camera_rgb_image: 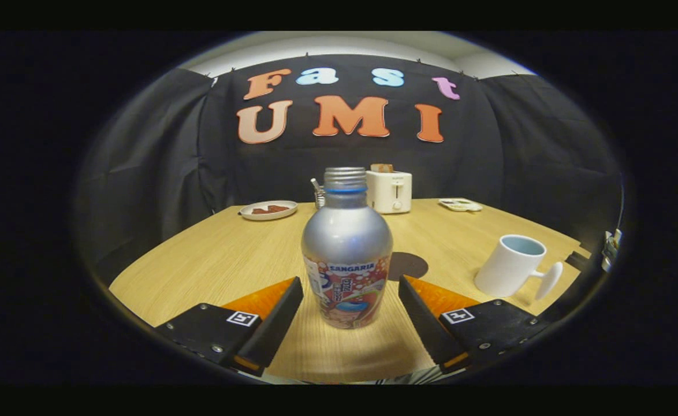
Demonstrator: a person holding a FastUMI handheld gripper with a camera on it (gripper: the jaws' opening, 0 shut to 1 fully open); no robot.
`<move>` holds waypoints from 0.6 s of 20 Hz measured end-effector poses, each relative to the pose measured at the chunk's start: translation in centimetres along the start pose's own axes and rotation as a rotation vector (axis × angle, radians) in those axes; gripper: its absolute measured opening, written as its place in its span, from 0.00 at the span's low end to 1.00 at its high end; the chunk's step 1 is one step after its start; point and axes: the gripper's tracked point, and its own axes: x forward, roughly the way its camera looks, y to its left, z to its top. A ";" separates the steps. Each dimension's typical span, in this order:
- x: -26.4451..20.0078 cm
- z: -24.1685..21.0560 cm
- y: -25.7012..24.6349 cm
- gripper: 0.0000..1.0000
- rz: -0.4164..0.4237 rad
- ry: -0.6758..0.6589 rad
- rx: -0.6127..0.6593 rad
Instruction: Take the bottle from table, then pour the juice into the cup, finally place the bottle on the coaster
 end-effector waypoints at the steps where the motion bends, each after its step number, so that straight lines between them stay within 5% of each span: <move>1: 0.3 -0.2 0.0 0.99 0.002 0.008 -0.002; 12: 2.1 -0.9 0.8 0.94 0.036 0.028 0.022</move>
